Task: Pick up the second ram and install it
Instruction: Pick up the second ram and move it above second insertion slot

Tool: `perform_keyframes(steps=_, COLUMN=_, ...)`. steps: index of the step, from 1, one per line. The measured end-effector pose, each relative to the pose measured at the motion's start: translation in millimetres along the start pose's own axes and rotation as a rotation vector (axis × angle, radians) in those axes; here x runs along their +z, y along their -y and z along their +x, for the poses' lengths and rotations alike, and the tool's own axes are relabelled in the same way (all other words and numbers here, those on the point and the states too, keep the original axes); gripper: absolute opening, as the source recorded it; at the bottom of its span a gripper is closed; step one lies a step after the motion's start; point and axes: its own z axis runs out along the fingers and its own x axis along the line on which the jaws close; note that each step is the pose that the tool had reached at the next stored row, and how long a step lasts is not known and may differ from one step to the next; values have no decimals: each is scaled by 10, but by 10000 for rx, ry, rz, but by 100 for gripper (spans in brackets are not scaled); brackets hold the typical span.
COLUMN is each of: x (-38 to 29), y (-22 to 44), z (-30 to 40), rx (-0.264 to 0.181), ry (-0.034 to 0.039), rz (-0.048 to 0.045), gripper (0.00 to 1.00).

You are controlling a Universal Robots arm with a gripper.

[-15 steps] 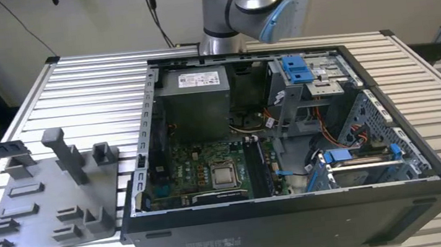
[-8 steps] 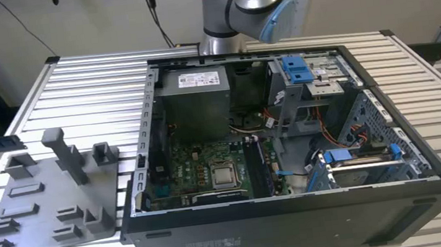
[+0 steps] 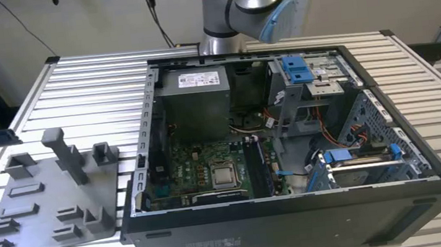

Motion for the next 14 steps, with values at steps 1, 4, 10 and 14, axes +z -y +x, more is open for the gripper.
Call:
perform_keyframes(steps=1, x=-11, y=0, z=0, rx=0, ry=-1, rz=-2, gripper=14)
perform_keyframes(steps=4, x=-60, y=0, z=-2, rx=0, ry=-1, rz=-2, gripper=14)
perform_keyframes(steps=10, x=-111, y=0, z=-4, rx=2, ry=1, rz=1, gripper=14)
perform_keyframes(steps=14, x=-113, y=0, z=-4, rx=2, ry=0, rz=-1, gripper=14)
